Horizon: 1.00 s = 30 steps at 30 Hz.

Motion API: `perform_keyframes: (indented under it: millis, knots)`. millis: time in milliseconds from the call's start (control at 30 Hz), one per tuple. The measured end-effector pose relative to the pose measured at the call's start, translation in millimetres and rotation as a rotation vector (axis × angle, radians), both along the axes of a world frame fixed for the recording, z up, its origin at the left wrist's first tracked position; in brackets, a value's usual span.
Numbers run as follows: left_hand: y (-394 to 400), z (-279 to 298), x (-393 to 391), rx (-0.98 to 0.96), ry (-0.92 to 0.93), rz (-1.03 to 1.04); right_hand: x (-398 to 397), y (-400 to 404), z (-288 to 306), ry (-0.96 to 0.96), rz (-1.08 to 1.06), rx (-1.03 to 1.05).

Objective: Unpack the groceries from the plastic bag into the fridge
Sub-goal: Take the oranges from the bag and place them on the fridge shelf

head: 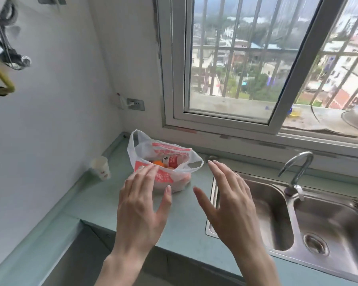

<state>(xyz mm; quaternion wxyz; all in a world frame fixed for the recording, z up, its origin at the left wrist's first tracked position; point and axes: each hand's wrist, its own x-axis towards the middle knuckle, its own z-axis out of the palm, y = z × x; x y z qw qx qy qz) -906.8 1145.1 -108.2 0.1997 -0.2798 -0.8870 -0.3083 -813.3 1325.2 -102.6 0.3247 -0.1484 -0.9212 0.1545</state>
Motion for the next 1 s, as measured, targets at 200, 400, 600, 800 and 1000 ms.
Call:
perform_keyframes:
  millis: [200,400,600,800,1000]
  knots:
    - [-30,-27,-92,0.031,-0.069,-0.039,-91,-23,-14,-0.069,-0.003,0.021]
    - [-42,-46,-163,0.001,-0.133,-0.092,-148,-35,-23,-0.126,-0.044,-0.012]
    - [-32,-64,-210,-0.005,-0.19,-0.101,-198,-23,-28,-0.175,-0.057,0.001]
    - [-13,-81,-257,-0.025,-0.242,-0.105,-251,-3,-49,-0.213,-0.039,-0.053]
    - [30,-105,-296,-0.041,-0.264,-0.121,-291,24,-80,-0.27,-0.026,-0.06]
